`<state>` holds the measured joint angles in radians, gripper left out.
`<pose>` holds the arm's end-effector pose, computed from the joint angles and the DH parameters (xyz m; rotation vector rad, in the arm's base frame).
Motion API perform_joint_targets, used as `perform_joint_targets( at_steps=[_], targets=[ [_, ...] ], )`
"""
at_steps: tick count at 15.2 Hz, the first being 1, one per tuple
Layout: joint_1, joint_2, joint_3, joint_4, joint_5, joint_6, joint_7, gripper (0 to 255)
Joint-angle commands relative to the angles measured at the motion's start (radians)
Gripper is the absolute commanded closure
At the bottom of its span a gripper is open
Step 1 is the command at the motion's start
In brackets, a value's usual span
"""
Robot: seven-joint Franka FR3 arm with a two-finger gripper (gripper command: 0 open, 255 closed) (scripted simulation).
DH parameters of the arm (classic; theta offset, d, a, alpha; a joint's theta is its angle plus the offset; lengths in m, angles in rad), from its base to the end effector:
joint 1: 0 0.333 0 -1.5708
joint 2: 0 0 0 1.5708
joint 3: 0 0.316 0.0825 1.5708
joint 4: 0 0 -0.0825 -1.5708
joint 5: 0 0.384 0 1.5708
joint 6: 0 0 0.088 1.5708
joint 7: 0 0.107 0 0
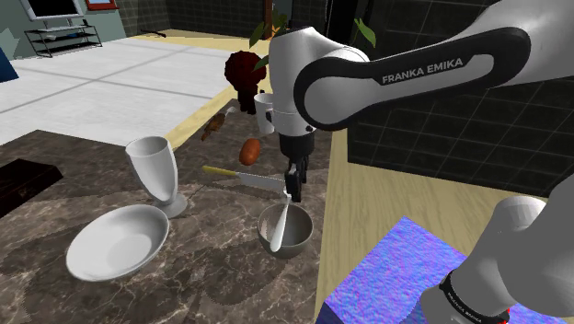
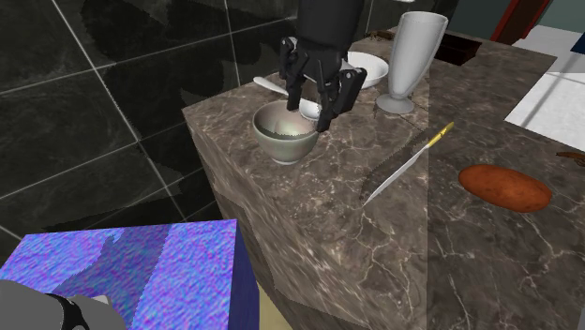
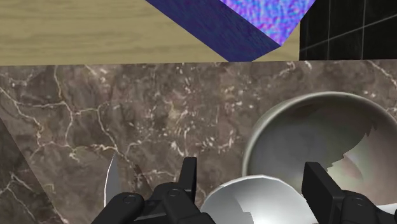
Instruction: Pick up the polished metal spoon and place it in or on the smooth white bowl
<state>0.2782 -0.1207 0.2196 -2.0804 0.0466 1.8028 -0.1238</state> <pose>0.4371 0.2451 0.4664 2.9789 0.9274 -0.2504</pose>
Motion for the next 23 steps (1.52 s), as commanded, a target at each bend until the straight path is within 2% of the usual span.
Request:
perform_joint_targets(
  at_steps=[1,5,12,13,18,22,23],
  targets=[
    [0.000,0.006,0.001,-0.022,-0.001,0.029,0.000,255],
    [0.001,0.022,0.003,-0.060,-0.003,0.082,0.002,255],
    [0.001,0.022,0.003,-0.060,-0.003,0.082,0.002,255],
    [0.001,0.022,0.003,-0.060,-0.003,0.082,0.002,0],
    [0.001,0.022,0.003,-0.060,-0.003,0.082,0.002,0],
    [-0.001,0.016,0.000,0.061,-0.004,-0.045,0.002,0],
    [-0.001,0.016,0.000,0.061,-0.004,-0.045,0.002,0]
  ],
)
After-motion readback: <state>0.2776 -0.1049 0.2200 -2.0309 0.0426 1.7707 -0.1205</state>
